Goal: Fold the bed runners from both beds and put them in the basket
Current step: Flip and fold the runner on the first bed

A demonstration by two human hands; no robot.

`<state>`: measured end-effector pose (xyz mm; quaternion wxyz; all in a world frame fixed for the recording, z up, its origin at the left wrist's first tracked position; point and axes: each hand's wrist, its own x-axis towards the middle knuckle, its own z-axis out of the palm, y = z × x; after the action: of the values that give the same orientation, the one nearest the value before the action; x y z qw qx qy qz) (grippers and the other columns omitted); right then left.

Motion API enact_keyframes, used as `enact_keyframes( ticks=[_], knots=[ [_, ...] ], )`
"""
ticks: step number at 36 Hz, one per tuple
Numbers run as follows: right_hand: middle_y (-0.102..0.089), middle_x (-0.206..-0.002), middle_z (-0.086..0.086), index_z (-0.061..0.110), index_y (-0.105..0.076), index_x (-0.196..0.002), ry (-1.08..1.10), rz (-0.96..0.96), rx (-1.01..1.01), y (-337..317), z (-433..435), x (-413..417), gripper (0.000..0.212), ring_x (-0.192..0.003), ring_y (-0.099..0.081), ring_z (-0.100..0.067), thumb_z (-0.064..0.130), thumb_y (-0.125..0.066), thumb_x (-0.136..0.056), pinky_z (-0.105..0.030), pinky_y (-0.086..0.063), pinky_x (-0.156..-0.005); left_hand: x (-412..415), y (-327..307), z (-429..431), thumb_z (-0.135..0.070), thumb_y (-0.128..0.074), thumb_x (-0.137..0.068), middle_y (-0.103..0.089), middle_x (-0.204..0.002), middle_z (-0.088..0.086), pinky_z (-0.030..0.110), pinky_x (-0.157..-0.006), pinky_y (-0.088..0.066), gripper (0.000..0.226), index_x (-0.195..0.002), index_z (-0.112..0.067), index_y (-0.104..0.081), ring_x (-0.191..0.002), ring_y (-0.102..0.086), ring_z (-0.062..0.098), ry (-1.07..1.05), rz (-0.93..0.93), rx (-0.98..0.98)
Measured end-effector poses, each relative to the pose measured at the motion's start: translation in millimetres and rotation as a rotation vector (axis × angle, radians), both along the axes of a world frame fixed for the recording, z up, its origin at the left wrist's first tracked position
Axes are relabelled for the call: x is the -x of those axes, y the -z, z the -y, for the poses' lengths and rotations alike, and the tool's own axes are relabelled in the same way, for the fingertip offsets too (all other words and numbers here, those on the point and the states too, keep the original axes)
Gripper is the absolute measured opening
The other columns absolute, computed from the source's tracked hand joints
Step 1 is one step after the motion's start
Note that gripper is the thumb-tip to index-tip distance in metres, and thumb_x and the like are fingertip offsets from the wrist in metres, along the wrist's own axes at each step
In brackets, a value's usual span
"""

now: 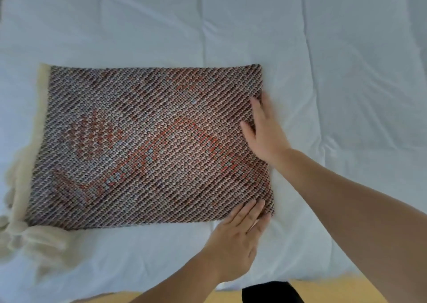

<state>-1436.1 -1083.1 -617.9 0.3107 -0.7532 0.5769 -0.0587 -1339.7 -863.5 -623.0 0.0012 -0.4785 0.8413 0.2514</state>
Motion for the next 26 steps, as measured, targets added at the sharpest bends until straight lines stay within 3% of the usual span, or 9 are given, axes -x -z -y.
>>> enact_keyframes(
  ticks=[2,4,6,9,12,14,17,21,26],
  knots=[
    [-0.016,-0.158,-0.006,0.019,-0.019,-0.15,0.207,0.142,-0.053,-10,15,-5,0.062,-0.139,-0.03,-0.019,0.035,-0.046,-0.096,-0.037,-0.025,-0.115,-2,-4,4,-0.031,-0.038,-0.091,-0.023,-0.156,0.01,0.039,-0.113,-0.016,0.059,-0.146,-0.014,-0.03,-0.145,-0.017,0.023,-0.042,-0.005,-0.003],
    [-0.047,-0.14,-0.003,0.019,-0.033,-0.142,0.342,0.238,-0.043,-18,30,-9,0.054,-0.121,-0.05,-0.016,0.028,-0.053,-0.092,-0.035,-0.04,-0.105,-2,-8,9,-0.03,-0.037,-0.09,-0.026,-0.155,0.011,0.038,-0.113,-0.016,0.058,-0.145,-0.014,-0.031,-0.144,-0.017,0.024,-0.095,-0.011,-0.003],
    [-0.056,-0.124,0.0,0.02,-0.035,-0.142,0.449,0.302,-0.093,-29,44,-15,0.056,-0.103,-0.057,-0.012,0.023,-0.057,-0.091,-0.029,-0.046,-0.09,-2,-12,15,-0.029,-0.036,-0.09,-0.026,-0.155,0.012,0.04,-0.114,-0.018,0.057,-0.145,-0.014,-0.031,-0.144,-0.018,0.025,-0.156,-0.024,-0.011],
    [-0.059,-0.102,0.002,0.018,-0.038,-0.138,0.505,0.316,-0.254,-43,65,-19,0.06,-0.084,-0.06,-0.01,0.022,-0.063,-0.084,-0.029,-0.051,-0.075,-2,-18,23,-0.03,-0.034,-0.092,-0.024,-0.155,0.014,0.047,-0.113,-0.027,0.056,-0.146,-0.016,-0.03,-0.144,-0.023,0.028,-0.228,-0.006,-0.009],
    [-0.063,-0.101,-0.005,0.015,-0.053,-0.115,0.393,0.265,-0.335,-59,76,-24,0.045,-0.09,-0.064,-0.021,0.022,-0.066,-0.073,-0.043,-0.054,-0.085,3,-26,32,-0.033,-0.035,-0.093,-0.023,-0.155,0.017,0.053,-0.111,-0.025,0.054,-0.146,-0.021,-0.031,-0.143,-0.02,0.032,-0.305,-0.008,-0.003],
    [-0.064,-0.102,-0.005,0.014,-0.055,-0.11,0.317,0.23,-0.294,-74,80,-31,0.041,-0.092,-0.063,-0.021,0.022,-0.066,-0.071,-0.042,-0.053,-0.085,8,-33,39,-0.035,-0.036,-0.094,-0.018,-0.155,0.02,0.054,-0.112,-0.021,0.053,-0.146,-0.025,-0.03,-0.143,-0.016,0.032,-0.355,-0.006,0.026],
    [-0.06,-0.099,-0.004,0.012,-0.052,-0.111,0.193,0.167,-0.211,-100,82,-50,0.04,-0.089,-0.059,-0.02,0.024,-0.064,-0.075,-0.036,-0.052,-0.077,12,-46,52,-0.038,-0.035,-0.096,-0.011,-0.155,0.025,0.055,-0.113,-0.017,0.051,-0.146,-0.028,-0.03,-0.145,-0.009,0.036,-0.434,-0.012,0.039],
    [-0.053,-0.089,0.0,0.015,-0.046,-0.109,0.07,0.113,-0.142,-127,83,-80,0.037,-0.08,-0.057,-0.018,0.024,-0.064,-0.078,-0.029,-0.044,-0.053,17,-70,67,-0.048,-0.034,-0.094,0.006,-0.155,0.028,0.059,-0.114,-0.008,0.054,-0.146,-0.034,-0.024,-0.145,0.004,0.04,-0.567,-0.065,0.01],
    [-0.045,-0.083,0.003,0.01,-0.039,-0.125,0.059,0.143,-0.128,-150,75,-117,0.049,-0.069,-0.047,-0.009,0.015,-0.061,-0.081,-0.026,-0.033,-0.046,25,-97,74,-0.059,-0.041,-0.085,0.018,-0.153,0.027,0.053,-0.114,-0.008,0.061,-0.14,-0.037,-0.026,-0.145,0.004,0.039,-0.794,-0.057,-0.008]
  ],
)
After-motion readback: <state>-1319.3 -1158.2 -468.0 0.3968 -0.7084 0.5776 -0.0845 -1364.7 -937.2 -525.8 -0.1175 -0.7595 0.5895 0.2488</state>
